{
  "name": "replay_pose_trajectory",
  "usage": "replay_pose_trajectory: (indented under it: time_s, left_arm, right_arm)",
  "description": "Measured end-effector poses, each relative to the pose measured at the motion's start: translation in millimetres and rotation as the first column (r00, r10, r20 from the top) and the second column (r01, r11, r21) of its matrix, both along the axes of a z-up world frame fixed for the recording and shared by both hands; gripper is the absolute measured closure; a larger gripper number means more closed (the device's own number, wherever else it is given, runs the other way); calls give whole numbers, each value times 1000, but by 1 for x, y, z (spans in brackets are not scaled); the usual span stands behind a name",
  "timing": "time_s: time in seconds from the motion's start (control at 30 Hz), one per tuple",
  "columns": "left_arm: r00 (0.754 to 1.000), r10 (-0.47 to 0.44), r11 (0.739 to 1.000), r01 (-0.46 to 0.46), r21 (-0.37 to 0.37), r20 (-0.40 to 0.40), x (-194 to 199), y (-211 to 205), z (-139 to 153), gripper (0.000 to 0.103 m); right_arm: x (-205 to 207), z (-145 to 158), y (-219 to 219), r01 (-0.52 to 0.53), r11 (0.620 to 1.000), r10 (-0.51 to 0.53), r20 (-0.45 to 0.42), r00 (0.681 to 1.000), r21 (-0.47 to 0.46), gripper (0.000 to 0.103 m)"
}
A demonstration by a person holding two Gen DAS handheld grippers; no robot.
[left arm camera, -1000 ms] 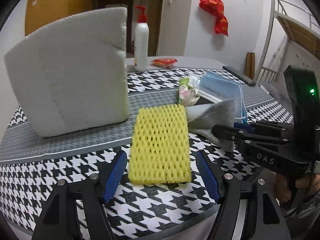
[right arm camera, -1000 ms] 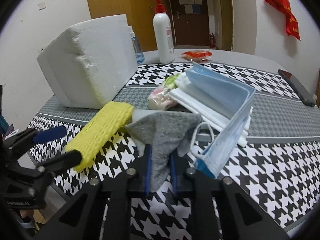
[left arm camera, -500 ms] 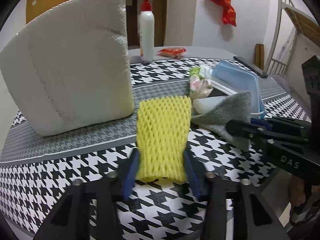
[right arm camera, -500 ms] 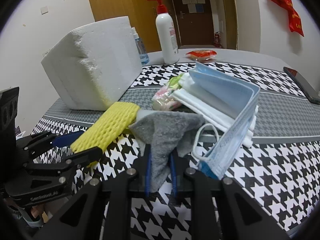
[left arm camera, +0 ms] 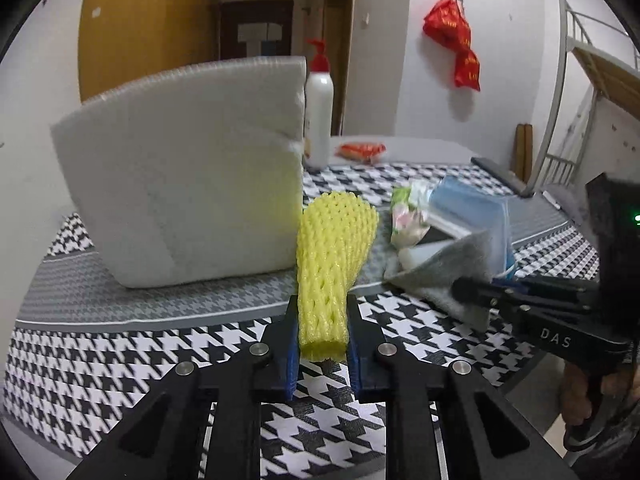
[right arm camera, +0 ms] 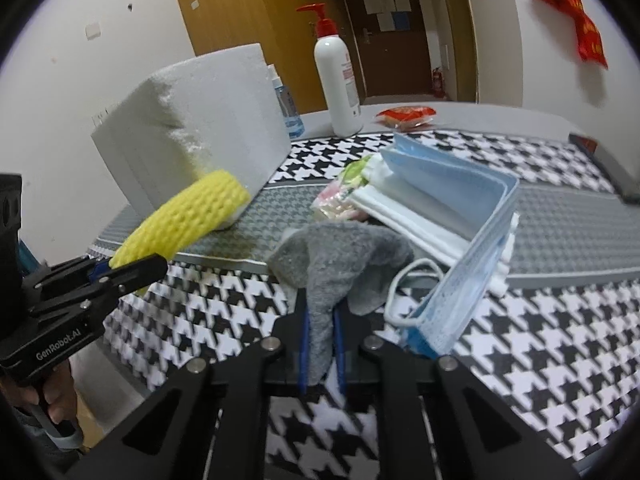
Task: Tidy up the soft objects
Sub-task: 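Lift the yellow net and grey sock and carry both toward the white foam box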
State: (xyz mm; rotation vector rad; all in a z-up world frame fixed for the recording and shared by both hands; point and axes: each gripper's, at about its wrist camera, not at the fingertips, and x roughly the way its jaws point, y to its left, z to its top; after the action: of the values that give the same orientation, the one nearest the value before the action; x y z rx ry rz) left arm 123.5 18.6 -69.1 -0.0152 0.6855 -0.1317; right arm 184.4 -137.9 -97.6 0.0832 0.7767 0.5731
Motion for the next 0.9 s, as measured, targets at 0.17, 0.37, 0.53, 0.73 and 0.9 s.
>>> replay_pose_trajectory:
  time_s: [0.17, 0.37, 0.53, 0.73, 0.9]
  left_arm:
    - [999, 1, 1000, -1, -3, 43, -18, 2, 13, 82]
    - [997, 19, 1000, -17, -20, 81, -34, 7, 24, 82]
    - [996, 22, 999, -19, -29, 92, -42, 9, 26, 82]
    - [993, 19, 999, -15, -37, 115, -48, 9, 32, 82]
    - [993, 12, 999, -7, -46, 119, -51, 9, 33, 82]
  right_arm:
    - [-14, 19, 4, -39, 998, 37, 37, 999, 43, 91]
    - [-28, 41, -3, -44, 996, 38, 76, 996, 74, 91]
    - [-39, 54, -20, -43, 991, 33, 81, 996, 128, 92]
    - [-50, 71, -37, -47, 982, 28, 101, 994, 185, 92]
    - [-49, 77, -37, -55, 981, 37, 102, 994, 184, 92]
